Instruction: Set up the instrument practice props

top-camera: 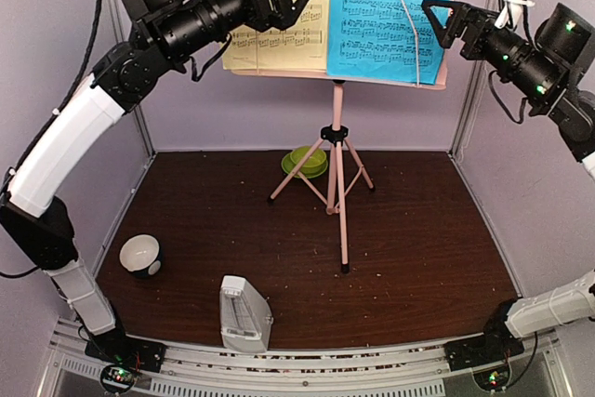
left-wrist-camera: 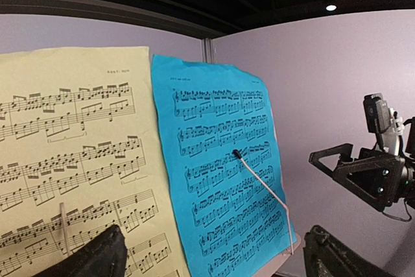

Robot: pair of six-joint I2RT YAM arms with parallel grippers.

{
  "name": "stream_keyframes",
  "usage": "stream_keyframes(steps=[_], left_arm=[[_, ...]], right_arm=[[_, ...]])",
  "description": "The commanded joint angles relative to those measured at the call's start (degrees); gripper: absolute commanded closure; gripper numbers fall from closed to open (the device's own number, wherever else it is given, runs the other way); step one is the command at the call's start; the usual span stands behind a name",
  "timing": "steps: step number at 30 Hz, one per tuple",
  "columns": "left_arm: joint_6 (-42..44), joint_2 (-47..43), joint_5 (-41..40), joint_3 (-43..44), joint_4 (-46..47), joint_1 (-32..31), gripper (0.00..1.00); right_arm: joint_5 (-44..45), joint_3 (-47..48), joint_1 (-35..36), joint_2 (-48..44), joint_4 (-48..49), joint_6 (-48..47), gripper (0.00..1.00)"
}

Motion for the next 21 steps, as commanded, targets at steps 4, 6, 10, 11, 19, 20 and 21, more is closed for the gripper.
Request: stream_keyframes(steps=[4,6,10,11,19,20,21], left_arm=[[-6.3,-10.7,-7.2,-10.5,-7.0,0.0,0.02],[-8.7,-13.9,-8.5,-14.7,-9.9,0.1,0.02],[-15.1,-21.2,-12.0,-25.0,-17.9,0.6,0.02],[-17.0,-23.2,-13.2,-27.5,-20.1,0.7,0.02],[-33.3,-34.8,-11.4,-43.1,-42.0,0.3,0.02],[-34.6,-35.3,-10.9,-44.6,-43.6,-0.7,0.02],[-36.0,-35.6,-11.4,-45.7,-45.0,-3.6,0.02]], right_arm=[[1.5,-4.0,0.0,-7.5,-7.3,2.8,0.00],[1.8,-5.6,0.0,-9.3,-10.6,4.0,0.00],[3.6,-9.7,0.0,-12.9,-19.1,7.8,0.00],[3.7,-11.5,0.0,-14.1,-20.6,8.7,0.00],[-0.1,-29.5,0.0,-26.1,-25.2,15.6,0.00],[-0.6,-31.8,0.1,-27.3,-25.3,16.6,0.00],[-1.0,-34.1,0.1,-28.3,-25.3,17.5,0.00]])
